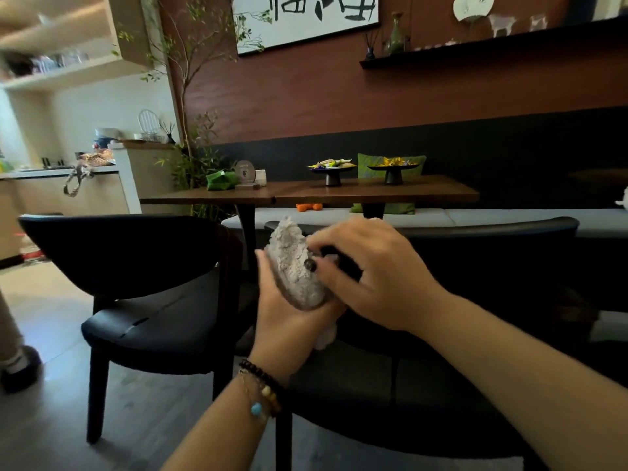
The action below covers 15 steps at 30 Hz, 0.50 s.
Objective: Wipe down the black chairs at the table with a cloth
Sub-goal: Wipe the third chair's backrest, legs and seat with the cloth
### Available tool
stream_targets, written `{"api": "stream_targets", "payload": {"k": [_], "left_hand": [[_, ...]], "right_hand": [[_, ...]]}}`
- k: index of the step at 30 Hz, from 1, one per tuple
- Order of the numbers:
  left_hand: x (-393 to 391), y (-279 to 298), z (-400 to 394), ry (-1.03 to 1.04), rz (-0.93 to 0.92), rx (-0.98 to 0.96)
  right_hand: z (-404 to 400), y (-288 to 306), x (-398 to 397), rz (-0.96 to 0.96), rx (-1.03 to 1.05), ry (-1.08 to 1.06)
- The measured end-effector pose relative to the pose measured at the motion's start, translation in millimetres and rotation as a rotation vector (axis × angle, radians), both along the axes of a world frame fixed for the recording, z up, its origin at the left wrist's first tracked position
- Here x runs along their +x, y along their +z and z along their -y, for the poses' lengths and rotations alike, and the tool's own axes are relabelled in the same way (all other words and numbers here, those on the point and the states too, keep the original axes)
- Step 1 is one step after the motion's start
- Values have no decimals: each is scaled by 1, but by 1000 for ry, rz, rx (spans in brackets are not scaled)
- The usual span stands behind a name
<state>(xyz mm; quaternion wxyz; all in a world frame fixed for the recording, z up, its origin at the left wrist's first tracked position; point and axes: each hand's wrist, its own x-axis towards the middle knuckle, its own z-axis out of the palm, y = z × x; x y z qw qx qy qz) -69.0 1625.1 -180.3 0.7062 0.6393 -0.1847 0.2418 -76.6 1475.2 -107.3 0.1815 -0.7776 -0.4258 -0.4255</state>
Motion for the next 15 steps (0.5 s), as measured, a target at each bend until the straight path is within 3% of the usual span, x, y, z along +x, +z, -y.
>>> {"api": "stream_targets", "payload": {"k": [2, 4, 6, 10, 15], "left_hand": [[-5, -1, 3, -258, -47, -209], [-8, -2, -4, -529, -126, -562], [-7, -2, -8, -638, -169, -810], [-6, -3, -2, -474, -189, -774], [-19, -9, 3, -315, -142, -516]], "right_hand": [[-5, -5, 0, 30, -86, -98], [-5, -2, 0, -3, -169, -146], [-4, 1, -2, -18, -253, -160], [-1, 0, -1, -19, -312, -152], [0, -4, -10, -208, -153, -3]]}}
